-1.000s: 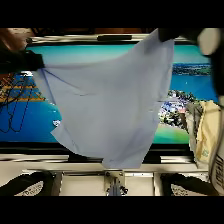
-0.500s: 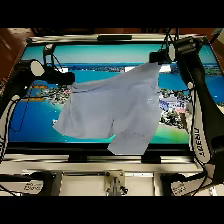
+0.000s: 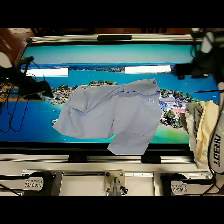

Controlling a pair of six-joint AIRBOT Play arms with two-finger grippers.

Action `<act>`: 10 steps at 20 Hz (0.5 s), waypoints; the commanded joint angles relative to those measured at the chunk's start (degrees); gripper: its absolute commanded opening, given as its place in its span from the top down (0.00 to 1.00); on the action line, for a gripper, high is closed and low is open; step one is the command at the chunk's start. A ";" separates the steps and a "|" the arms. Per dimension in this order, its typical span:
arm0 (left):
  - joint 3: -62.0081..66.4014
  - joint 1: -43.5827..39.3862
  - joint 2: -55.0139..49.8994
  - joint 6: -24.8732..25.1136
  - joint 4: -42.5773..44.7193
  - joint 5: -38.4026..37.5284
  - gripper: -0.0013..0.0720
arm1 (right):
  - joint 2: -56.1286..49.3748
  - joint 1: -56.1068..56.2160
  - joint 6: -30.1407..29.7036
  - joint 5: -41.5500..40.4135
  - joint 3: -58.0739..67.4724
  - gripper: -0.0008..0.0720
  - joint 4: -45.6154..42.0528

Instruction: Fold the shirts.

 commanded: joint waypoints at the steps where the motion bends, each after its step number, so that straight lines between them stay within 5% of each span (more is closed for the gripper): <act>1: -13.88 9.81 5.11 4.72 -9.88 -4.81 0.09 | 3.52 -10.82 -3.13 15.04 -2.91 0.20 19.85; 5: -36.33 18.47 9.44 12.96 -17.79 4.92 0.09 | 10.23 -17.53 -4.00 13.49 -14.51 0.20 22.75; 10: -42.29 22.67 7.69 19.02 -23.56 12.17 0.15 | 13.70 -18.69 -4.57 9.90 -24.02 0.20 22.91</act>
